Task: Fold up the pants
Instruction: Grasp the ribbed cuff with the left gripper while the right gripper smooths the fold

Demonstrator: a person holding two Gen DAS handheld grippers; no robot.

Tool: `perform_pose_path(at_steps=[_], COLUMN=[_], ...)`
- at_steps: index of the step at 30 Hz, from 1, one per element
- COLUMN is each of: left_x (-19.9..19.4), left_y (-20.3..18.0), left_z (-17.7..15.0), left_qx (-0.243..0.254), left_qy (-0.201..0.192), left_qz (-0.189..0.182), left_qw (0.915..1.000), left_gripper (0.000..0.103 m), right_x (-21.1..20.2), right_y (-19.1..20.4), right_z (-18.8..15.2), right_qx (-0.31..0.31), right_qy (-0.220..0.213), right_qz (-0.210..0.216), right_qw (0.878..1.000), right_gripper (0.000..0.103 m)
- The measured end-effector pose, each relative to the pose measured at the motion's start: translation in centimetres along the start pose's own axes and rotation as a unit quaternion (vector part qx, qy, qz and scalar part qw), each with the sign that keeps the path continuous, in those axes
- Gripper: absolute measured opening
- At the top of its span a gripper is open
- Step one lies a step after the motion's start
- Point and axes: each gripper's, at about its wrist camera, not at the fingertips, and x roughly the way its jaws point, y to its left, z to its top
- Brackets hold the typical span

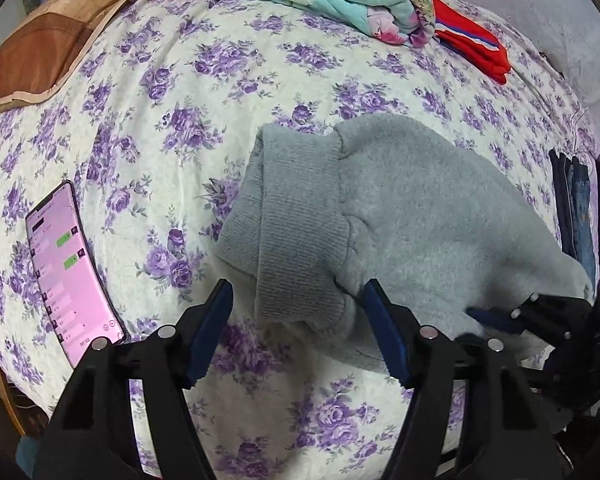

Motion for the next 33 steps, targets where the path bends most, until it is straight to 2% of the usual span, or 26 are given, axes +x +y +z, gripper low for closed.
perform_pose_path(at_steps=[1, 3, 4, 6, 8, 10, 12, 13, 14, 16, 17, 20, 23, 26, 28, 33], left_x=[0.1, 0.1, -0.2, -1.2, -2.2, -1.9, -1.3, -1.0, -0.9, -0.7, -0.7, -1.1, -1.4, -1.5, -1.1, -0.3], left_y=[0.1, 0.3, 0.5, 1.0, 1.8, 2.4, 2.8, 2.8, 2.8, 2.6, 2.5, 2.2, 1.9, 1.9, 1.9, 1.8], left_z=[0.0, 0.1, 0.1, 0.1, 0.1, 0.2, 0.3, 0.2, 0.2, 0.0, -0.1, -0.3, -0.5, -0.7, -0.9, -1.5], left_qx=[-0.001, -0.004, -0.011, -0.019, -0.023, -0.028, -0.033, -0.037, -0.038, -0.036, -0.037, -0.034, -0.036, -0.039, -0.041, -0.062], left_qy=[0.001, 0.000, -0.003, -0.020, -0.036, -0.029, -0.018, -0.015, -0.014, -0.013, -0.012, -0.014, -0.004, 0.002, 0.015, 0.043], left_qz=[0.000, 0.000, 0.004, 0.005, 0.008, 0.021, 0.038, 0.040, 0.034, 0.031, 0.032, 0.033, 0.027, 0.021, 0.023, -0.008], left_qw=[1.0000, 1.0000, 0.9999, 0.9996, 0.9991, 0.9990, 0.9986, 0.9984, 0.9986, 0.9988, 0.9988, 0.9988, 0.9990, 0.9990, 0.9988, 0.9971], left_gripper=[0.065, 0.065, 0.065, 0.066, 0.067, 0.068, 0.068, 0.068, 0.068, 0.069, 0.069, 0.069, 0.074, 0.075, 0.075, 0.071], right_x=[-0.1, -0.7, -1.8, -4.0, -4.2, -2.2, 1.0, 1.3, 0.9, -0.6, -1.4, -4.4, -6.0, -7.1, -7.6, -7.9], right_y=[0.3, 0.5, 0.4, 1.0, 1.0, 1.0, 1.4, 1.7, 1.9, 1.5, 1.1, -1.0, -4.4, -7.5, -9.1, -10.9], right_z=[0.0, 0.1, 0.3, 0.6, 0.7, 0.5, 0.0, -0.2, -0.1, 0.2, 0.3, 0.2, -1.0, -2.9, -4.3, -7.1], right_qx=[-0.005, -0.002, 0.016, 0.030, 0.041, 0.038, 0.035, 0.032, 0.032, 0.038, 0.043, 0.068, 0.110, 0.154, 0.186, 0.233], right_qy=[0.000, 0.003, -0.006, -0.035, -0.039, -0.019, 0.029, 0.028, 0.021, 0.003, -0.009, -0.046, -0.063, -0.077, -0.085, -0.085], right_qz=[0.001, 0.033, 0.075, 0.126, 0.134, 0.116, 0.097, 0.090, 0.088, 0.099, 0.099, 0.076, -0.002, -0.100, -0.123, -0.121], right_qw=[1.000, 0.999, 0.997, 0.991, 0.989, 0.992, 0.994, 0.995, 0.995, 0.994, 0.994, 0.994, 0.992, 0.980, 0.971, 0.961], right_gripper=[0.007, 0.007, 0.007, 0.007, 0.007, 0.008, 0.010, 0.010, 0.011, 0.025, 0.037, 0.038, 0.040, 0.061, 0.064, 0.065])
